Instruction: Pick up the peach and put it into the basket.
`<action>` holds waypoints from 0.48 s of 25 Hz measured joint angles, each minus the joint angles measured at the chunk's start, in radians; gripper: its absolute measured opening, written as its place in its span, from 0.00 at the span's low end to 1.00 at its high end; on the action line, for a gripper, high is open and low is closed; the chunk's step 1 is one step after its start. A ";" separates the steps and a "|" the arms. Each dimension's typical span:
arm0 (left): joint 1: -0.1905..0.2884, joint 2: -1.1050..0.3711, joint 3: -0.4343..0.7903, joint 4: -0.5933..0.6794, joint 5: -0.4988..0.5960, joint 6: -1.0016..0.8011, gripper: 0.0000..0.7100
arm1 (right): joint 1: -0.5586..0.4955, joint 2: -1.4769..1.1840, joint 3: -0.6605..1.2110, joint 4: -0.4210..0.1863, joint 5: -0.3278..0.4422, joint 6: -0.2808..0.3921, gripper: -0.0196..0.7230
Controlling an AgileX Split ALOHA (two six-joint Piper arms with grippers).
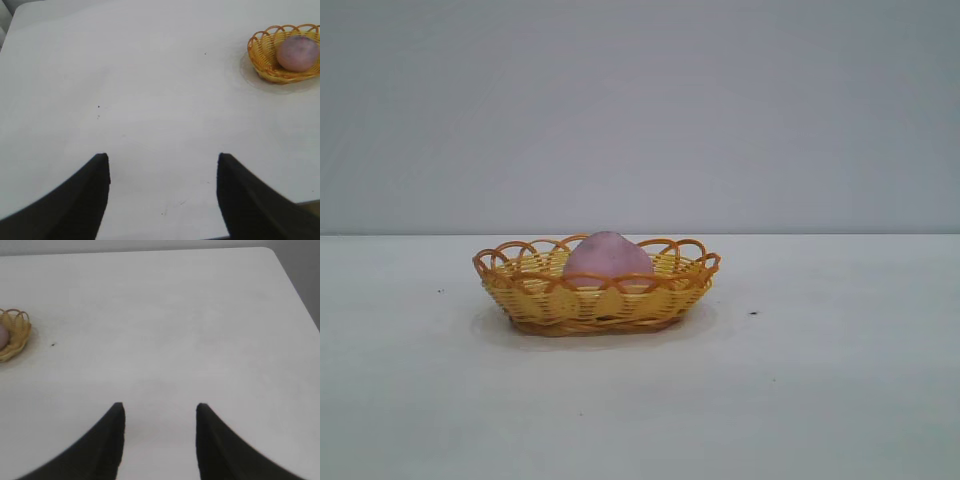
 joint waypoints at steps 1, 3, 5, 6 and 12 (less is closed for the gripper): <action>0.000 0.000 0.000 0.000 0.000 0.000 0.58 | 0.000 0.000 0.000 0.000 0.000 0.000 0.41; 0.000 0.000 0.000 0.000 0.000 0.000 0.58 | 0.000 0.000 0.000 0.000 0.000 0.000 0.41; 0.000 0.000 0.000 0.000 0.000 0.000 0.58 | 0.000 0.000 0.000 0.000 0.000 0.000 0.41; 0.000 0.000 0.000 0.000 0.000 0.000 0.58 | 0.000 0.000 0.000 0.000 0.000 0.000 0.41; 0.000 0.000 0.000 0.000 0.000 0.000 0.58 | 0.000 0.000 0.000 0.016 0.000 0.000 0.41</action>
